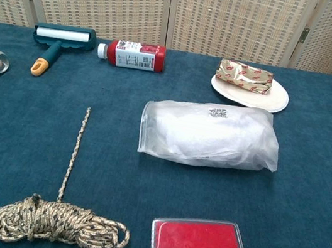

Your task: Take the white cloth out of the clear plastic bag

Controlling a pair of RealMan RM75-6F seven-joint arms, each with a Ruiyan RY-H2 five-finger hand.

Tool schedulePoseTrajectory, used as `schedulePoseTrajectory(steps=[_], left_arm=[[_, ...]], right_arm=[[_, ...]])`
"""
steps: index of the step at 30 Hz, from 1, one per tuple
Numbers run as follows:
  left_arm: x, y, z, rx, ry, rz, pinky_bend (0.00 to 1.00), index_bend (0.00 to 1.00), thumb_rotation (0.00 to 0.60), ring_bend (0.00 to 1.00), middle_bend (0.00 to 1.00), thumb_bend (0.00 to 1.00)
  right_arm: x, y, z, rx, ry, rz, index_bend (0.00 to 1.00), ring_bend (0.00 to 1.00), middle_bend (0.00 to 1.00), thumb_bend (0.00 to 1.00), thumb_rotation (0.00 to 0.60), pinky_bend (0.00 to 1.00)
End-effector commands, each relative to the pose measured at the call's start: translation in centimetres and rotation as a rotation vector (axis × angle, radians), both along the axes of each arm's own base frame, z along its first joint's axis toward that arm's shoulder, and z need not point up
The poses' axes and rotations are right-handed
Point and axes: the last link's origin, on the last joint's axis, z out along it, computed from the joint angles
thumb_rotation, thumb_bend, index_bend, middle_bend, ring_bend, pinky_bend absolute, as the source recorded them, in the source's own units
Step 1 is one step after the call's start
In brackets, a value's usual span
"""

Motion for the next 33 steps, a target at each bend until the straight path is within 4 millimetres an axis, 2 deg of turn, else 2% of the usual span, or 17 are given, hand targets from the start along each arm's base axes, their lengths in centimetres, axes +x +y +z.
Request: schedulePoseTrajectory(steps=[1,8,13,17,24,28,33], left_arm=[[0.0,0.0,0.0,-0.001,-0.002,0.0,0.42,0.24,0.6,0.29,0.25,0.0],[0.0,0.0,-0.1,-0.001,-0.002,0.002,0.42,0.24,0.6,0.29,0.25,0.0],[0.1,0.1,-0.2,-0.002,-0.005,-0.001,0.42,0.24,0.6,0.29,0.25,0.0],[0.1,0.2,-0.3,-0.003,-0.009,0.0,0.42,0.24,0.6,0.29,0.25,0.0],[0.0,0.2,-0.6,-0.012,-0.01,0.003,0.42,0.24,0.6,0.29,0.25,0.0],[-0.1,-0.1,-0.7,-0.012,-0.013,0.004,0.42,0.24,0.6,0.29,0.25,0.0],[-0.6,-0.4,-0.5,-0.01,-0.011,0.018,0.42,0.24,0.6,0.29,0.25,0.0]], right_arm=[[0.0,0.0,-0.1,0.003,-0.001,-0.001,0.24,0.23,0.2,0.02,0.6,0.45],[0.3,-0.6,-0.6,0.02,-0.005,0.01,0.24,0.21,0.19,0.01,0.6,0.42],[1.3,-1.9,-1.6,0.081,0.005,0.008,0.1,0.07,0.09,0.0,0.6,0.25],[3.1,-3.8,-3.1,0.15,0.024,0.017,0.0,0.0,0.01,0.0,0.6,0.17],[6.7,-6.9,-6.3,0.254,0.048,0.065,0.0,0.0,0.0,0.0,0.6,0.13],[8.6,-7.8,-8.3,0.306,0.056,0.09,0.0,0.0,0.0,0.0,0.6,0.12],[10.0,-8.5,-10.4,0.352,0.084,0.094,0.0,0.0,0.0,0.0,0.6,0.09]])
